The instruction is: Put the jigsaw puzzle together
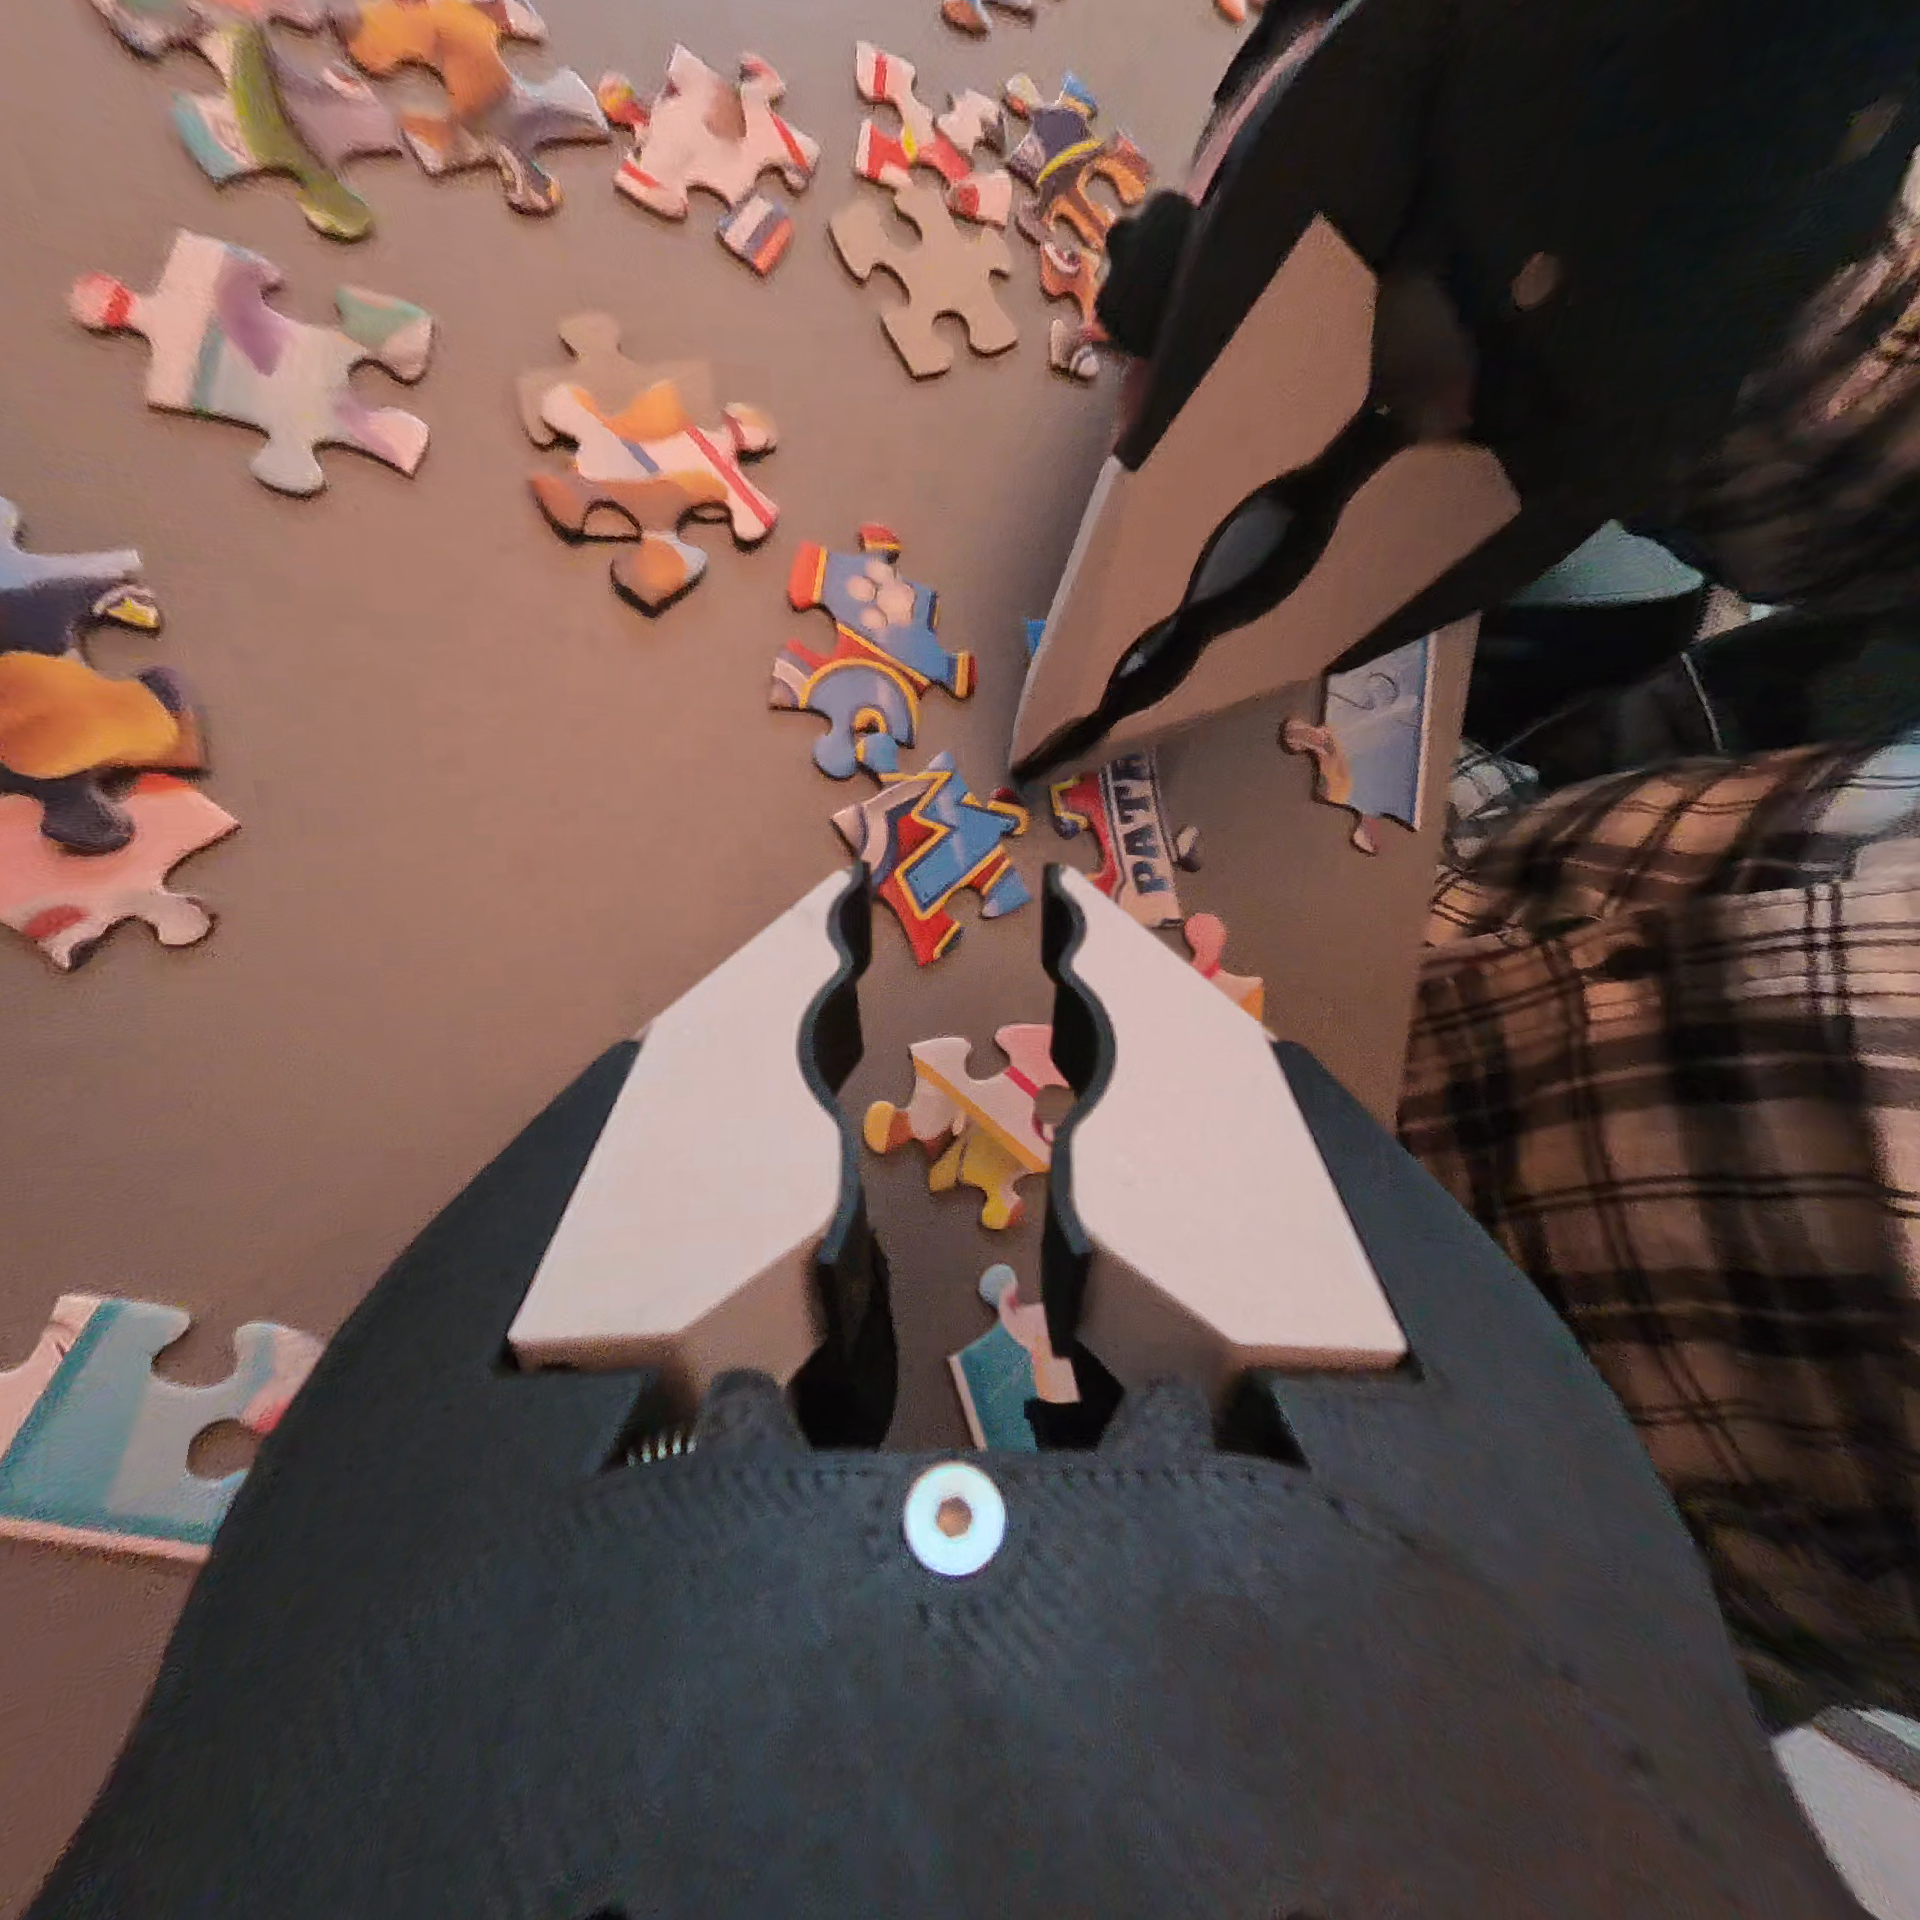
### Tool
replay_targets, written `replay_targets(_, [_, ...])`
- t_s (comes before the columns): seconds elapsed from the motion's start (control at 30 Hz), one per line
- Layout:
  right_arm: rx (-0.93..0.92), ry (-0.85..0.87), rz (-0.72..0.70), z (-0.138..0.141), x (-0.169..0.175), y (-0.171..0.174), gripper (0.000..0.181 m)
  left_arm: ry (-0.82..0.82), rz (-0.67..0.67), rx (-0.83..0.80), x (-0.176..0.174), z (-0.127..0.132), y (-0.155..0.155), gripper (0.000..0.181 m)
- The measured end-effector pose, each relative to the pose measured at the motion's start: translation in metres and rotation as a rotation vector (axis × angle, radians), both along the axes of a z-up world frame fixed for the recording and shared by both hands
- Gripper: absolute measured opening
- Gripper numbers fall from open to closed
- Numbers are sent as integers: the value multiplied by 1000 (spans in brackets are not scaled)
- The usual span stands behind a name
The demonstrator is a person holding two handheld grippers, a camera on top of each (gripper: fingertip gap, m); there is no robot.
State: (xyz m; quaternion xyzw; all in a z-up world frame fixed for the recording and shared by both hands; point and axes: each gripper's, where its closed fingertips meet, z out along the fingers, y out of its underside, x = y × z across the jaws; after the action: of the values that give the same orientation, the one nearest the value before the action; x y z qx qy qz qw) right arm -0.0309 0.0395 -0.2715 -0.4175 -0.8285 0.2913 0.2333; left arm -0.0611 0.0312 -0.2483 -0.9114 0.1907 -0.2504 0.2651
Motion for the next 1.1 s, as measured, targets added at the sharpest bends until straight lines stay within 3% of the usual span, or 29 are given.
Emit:
replay_targets(0.27, [-42,-8,-91,10,-1,24,8,197,34,9,-2,-22,1,50])
replay_targets(0.67, [-12,-121,-94,-1,-12,45,46,364,21,57,-1,-27,3,43])
replay_targets(1.1, [-64,-187,-55,-4,-8,47,31,383,-4,45,-14,-27,1,37])
